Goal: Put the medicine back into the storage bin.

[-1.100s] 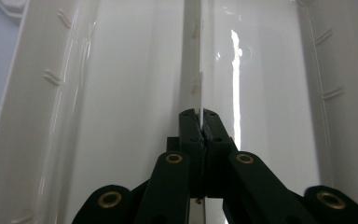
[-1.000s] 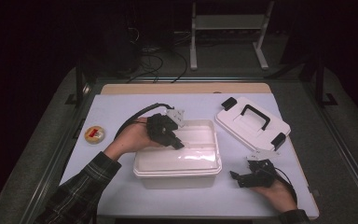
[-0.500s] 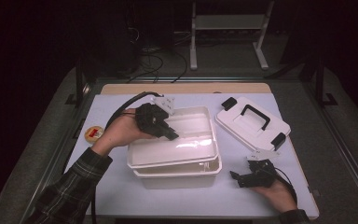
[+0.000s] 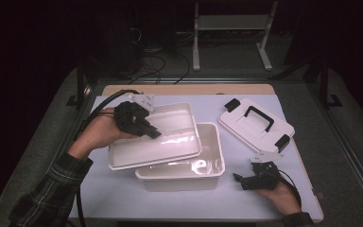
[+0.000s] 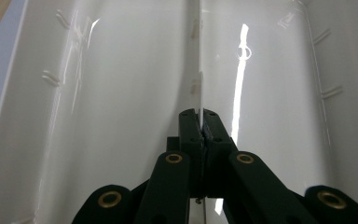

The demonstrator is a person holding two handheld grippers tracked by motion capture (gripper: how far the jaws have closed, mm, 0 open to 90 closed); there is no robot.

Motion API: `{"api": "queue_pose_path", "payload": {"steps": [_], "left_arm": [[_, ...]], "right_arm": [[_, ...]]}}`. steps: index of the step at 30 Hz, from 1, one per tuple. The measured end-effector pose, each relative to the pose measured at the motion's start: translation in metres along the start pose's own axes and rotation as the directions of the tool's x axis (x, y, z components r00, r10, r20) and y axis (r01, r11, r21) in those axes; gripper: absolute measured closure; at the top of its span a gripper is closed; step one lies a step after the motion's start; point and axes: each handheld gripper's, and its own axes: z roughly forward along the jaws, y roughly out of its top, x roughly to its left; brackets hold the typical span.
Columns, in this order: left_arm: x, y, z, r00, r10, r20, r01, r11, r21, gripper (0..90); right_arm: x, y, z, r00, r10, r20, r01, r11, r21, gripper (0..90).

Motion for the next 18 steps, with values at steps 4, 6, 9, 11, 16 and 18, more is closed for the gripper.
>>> {"api": "queue_pose_path", "payload": {"steps": [4,6,9,11,16,18], "left_arm": [[-0.001,-0.008,-0.007,0.9995,-0.024,-0.019,0.024,0.9997,-0.003,88.9],[-0.001,-0.018,-0.017,0.9987,-0.043,-0.027,0.043,0.9990,-0.010,88.9],[-0.001,-0.025,-0.023,0.9978,-0.056,-0.037,0.055,0.9983,-0.016,88.9],[-0.002,-0.035,-0.029,0.9964,-0.069,-0.050,0.068,0.9976,-0.010,88.9],[-0.003,-0.049,-0.037,0.9926,-0.103,-0.065,0.102,0.9947,-0.015,88.8],[-0.002,-0.057,-0.040,0.9907,-0.115,-0.073,0.114,0.9933,-0.017,88.9]], "right_arm": [[0.000,0.000,0.000,1.0000,0.000,0.000,0.000,1.0000,0.000,12.0],[0.000,0.000,0.000,1.0000,-0.001,0.001,0.001,1.0000,0.000,12.0],[0.000,0.000,0.000,1.0000,-0.001,0.001,0.001,1.0000,-0.001,12.0],[0.000,0.000,0.000,1.0000,-0.003,0.002,0.003,1.0000,-0.001,12.0],[0.000,0.000,0.000,1.0000,0.000,0.001,0.000,1.0000,0.000,12.0],[0.000,0.000,0.000,1.0000,0.001,0.000,-0.001,1.0000,-0.001,12.0]]}}
